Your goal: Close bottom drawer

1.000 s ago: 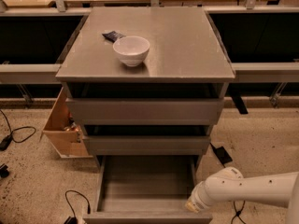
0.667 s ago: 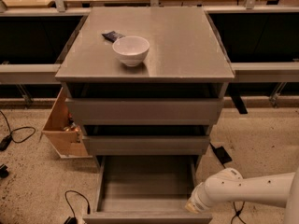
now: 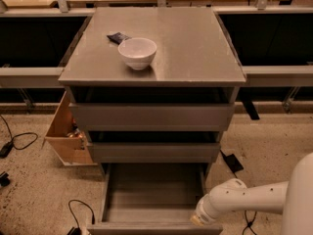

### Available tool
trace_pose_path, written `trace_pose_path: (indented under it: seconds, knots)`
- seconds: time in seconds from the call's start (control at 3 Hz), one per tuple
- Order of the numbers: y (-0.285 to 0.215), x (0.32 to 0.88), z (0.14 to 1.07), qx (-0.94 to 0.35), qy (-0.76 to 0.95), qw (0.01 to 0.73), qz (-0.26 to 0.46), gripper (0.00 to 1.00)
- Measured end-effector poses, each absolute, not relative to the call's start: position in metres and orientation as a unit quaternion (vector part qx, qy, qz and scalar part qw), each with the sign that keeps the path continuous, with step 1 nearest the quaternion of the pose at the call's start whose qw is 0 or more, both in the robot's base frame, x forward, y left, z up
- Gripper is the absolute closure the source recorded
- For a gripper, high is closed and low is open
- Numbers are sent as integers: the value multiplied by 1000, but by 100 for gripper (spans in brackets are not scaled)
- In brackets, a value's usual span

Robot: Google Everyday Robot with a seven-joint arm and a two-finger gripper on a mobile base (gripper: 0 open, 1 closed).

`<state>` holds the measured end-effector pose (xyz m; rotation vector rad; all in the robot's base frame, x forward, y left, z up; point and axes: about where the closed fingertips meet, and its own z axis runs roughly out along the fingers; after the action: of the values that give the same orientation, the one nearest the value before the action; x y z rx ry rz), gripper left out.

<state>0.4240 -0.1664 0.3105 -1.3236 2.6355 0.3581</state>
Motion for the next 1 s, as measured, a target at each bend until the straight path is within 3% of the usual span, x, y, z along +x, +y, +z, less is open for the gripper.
trace_pose_path:
  seconds: [0.67,1.0]
  knots:
    - [-151,367,184,-408,893,43,184,100]
    - [-138,356,129,-397,893,78,200,100]
